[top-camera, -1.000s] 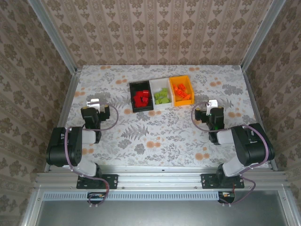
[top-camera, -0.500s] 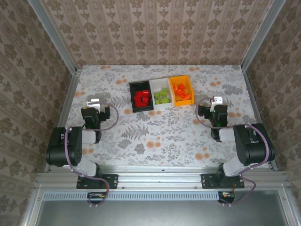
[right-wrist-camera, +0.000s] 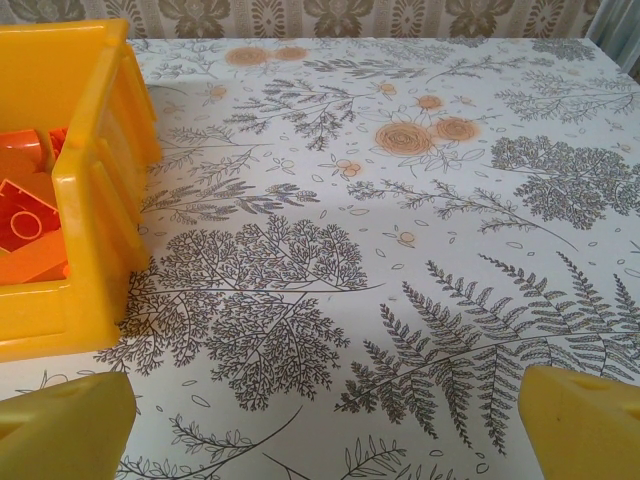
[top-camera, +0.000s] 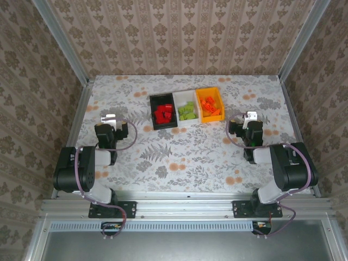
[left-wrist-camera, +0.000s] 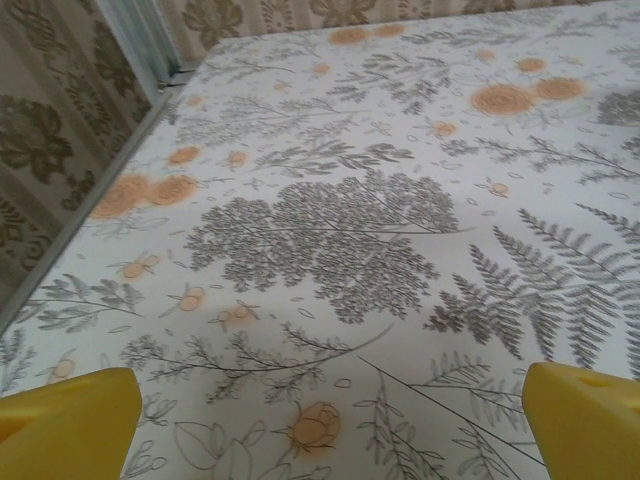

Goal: Sort the legos into containers by color

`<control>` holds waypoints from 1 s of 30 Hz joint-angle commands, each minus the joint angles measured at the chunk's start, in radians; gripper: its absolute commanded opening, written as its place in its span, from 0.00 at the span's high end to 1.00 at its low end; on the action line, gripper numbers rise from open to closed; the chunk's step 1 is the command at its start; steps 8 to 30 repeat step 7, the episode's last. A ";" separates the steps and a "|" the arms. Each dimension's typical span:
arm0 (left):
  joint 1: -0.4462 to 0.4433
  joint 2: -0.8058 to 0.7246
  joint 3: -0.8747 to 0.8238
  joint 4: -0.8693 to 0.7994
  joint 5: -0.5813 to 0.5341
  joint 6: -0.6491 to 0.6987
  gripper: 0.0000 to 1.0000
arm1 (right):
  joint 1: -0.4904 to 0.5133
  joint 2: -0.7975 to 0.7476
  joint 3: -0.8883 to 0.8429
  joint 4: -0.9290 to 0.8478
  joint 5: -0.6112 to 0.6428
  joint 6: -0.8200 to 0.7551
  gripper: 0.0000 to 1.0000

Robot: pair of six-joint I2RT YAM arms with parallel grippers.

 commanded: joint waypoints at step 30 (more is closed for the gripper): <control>0.014 -0.003 0.027 -0.021 0.066 0.004 0.00 | 0.005 -0.016 0.011 0.009 -0.017 0.009 0.00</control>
